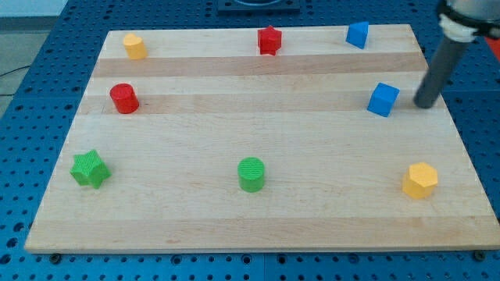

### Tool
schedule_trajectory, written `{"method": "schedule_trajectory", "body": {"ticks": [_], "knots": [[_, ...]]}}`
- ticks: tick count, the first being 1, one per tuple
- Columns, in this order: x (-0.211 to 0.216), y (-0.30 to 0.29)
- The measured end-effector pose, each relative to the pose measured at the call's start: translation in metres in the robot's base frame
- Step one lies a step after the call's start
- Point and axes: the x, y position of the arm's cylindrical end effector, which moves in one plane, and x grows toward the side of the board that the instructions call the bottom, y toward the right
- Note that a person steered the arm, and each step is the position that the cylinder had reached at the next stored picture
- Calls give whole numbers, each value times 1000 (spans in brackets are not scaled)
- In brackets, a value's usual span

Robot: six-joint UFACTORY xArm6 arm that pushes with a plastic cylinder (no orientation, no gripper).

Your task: Push the blue cube towards the center of the board

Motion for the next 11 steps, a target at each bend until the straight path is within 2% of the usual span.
{"method": "schedule_trajectory", "body": {"ticks": [1, 2, 3, 4, 5, 6, 7, 8, 9, 11], "knots": [[-31, -55], [-26, -63], [-13, -21], [13, -33], [26, -112], [26, -152], [26, -92], [14, -67], [-2, -87], [-3, -151]]}}
